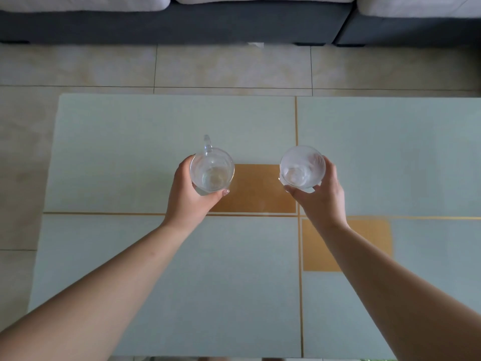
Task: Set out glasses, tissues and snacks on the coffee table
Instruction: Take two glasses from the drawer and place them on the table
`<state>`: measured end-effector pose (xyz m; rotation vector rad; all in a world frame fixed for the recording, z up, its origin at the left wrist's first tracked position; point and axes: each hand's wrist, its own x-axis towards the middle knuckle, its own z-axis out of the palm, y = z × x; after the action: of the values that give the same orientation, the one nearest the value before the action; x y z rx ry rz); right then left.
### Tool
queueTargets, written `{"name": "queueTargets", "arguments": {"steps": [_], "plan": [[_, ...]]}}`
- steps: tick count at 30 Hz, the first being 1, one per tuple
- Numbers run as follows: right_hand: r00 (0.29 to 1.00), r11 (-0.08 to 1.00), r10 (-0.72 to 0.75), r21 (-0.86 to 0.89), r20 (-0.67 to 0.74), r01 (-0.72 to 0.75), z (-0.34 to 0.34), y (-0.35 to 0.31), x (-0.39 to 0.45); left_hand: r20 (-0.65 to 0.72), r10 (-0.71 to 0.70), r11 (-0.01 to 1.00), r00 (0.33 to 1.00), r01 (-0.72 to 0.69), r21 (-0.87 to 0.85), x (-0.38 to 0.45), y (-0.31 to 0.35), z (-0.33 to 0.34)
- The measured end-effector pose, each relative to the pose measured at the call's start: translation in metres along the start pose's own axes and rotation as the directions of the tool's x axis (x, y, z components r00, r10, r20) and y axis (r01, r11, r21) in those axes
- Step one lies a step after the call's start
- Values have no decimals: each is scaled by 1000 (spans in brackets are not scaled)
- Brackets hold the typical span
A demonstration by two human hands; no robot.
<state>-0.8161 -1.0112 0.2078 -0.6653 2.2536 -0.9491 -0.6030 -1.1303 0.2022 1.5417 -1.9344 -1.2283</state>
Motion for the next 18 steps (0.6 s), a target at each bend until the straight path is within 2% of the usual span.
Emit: {"name": "queueTargets", "arguments": {"steps": [10, 18], "plan": [[1000, 1000, -12, -6, 27, 12, 2, 14, 7, -35, -28, 1000, 999, 27, -11, 5, -10, 9], [999, 1000, 0, 10, 33, 0, 3, 17, 5, -64, -76, 993, 995, 70, -91, -1, -14, 17]]}}
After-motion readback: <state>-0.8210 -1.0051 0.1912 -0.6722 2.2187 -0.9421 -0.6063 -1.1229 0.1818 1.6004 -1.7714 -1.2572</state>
